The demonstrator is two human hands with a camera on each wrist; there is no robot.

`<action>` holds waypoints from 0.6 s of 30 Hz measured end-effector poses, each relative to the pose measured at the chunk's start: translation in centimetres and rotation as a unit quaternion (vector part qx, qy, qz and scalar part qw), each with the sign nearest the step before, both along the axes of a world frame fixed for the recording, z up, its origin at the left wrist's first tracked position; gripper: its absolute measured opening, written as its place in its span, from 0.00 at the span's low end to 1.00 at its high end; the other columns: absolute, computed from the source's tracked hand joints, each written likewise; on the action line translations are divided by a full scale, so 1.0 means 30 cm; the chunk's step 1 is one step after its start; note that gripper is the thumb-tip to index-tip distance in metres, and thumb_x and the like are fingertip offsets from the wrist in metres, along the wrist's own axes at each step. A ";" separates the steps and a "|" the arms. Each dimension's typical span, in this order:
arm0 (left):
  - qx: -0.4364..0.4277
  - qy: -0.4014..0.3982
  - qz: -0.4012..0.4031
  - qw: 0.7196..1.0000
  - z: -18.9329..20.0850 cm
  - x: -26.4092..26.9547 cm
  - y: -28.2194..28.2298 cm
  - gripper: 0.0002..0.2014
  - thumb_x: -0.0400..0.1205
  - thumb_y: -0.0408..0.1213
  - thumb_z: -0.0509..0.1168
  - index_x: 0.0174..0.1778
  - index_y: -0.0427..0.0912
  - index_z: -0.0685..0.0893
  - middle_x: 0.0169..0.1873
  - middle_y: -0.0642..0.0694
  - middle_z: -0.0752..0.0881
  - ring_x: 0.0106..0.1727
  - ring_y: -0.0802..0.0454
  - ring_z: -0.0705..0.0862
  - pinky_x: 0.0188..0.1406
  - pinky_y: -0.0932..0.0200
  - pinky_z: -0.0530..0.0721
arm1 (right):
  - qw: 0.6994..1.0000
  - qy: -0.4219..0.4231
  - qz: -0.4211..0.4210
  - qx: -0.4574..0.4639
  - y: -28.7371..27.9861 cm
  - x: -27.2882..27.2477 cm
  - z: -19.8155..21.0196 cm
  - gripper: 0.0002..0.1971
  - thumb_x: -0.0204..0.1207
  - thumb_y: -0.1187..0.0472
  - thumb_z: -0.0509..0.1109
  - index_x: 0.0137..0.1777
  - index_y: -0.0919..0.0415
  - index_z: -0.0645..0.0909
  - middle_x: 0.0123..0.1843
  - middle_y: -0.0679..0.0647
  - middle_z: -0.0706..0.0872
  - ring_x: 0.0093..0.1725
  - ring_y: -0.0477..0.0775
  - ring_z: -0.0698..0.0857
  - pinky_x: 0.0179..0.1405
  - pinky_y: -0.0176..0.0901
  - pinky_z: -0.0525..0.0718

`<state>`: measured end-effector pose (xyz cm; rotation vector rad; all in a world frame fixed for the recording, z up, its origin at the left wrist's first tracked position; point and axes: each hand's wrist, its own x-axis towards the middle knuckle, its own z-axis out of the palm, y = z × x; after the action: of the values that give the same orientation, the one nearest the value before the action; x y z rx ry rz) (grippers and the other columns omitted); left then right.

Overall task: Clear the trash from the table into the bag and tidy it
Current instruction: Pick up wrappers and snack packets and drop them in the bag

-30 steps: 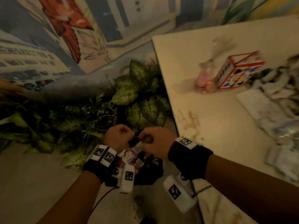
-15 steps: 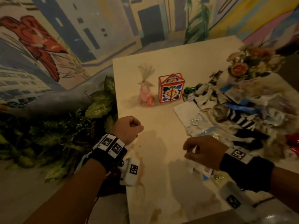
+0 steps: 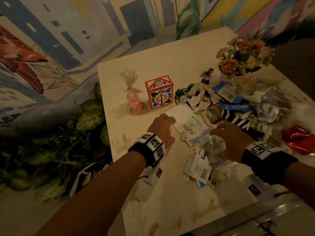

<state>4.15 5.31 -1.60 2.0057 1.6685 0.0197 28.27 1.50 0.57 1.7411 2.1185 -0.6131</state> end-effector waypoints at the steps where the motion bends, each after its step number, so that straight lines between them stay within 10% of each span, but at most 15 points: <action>1: -0.001 0.018 -0.046 0.999 -0.002 0.027 0.008 0.35 0.69 0.39 0.74 0.73 0.52 0.70 0.75 0.47 0.64 0.74 0.44 0.67 0.69 0.50 0.74 | 1.000 0.003 -0.003 -0.009 -0.002 0.004 -0.001 0.44 0.58 0.38 0.78 0.74 0.37 0.60 0.77 0.50 0.59 0.79 0.59 0.60 0.75 0.53 0.69; 8: -0.088 0.115 -0.182 0.973 -0.052 0.169 0.051 0.56 0.66 0.50 0.78 0.81 0.63 0.45 0.82 0.52 0.35 0.83 0.39 0.42 0.75 0.29 0.58 | 0.998 -0.006 0.004 -0.062 0.003 0.011 -0.043 0.52 0.61 0.40 0.78 0.78 0.31 0.45 0.82 0.50 0.46 0.80 0.64 0.53 0.76 0.58 0.65; 18: -0.004 0.136 -0.164 0.977 -0.121 0.172 0.058 0.39 0.72 0.64 0.66 0.77 0.61 0.59 0.82 0.50 0.53 0.80 0.39 0.56 0.73 0.34 0.67 | 0.999 0.019 -0.017 -0.040 0.021 -0.001 -0.065 0.24 0.61 0.46 0.78 0.57 0.43 0.76 0.64 0.51 0.66 0.64 0.61 0.69 0.61 0.52 0.77</action>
<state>9.30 7.06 -5.23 2.3358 1.4637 -0.3959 28.23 2.13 -1.39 1.7388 2.0621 -0.7364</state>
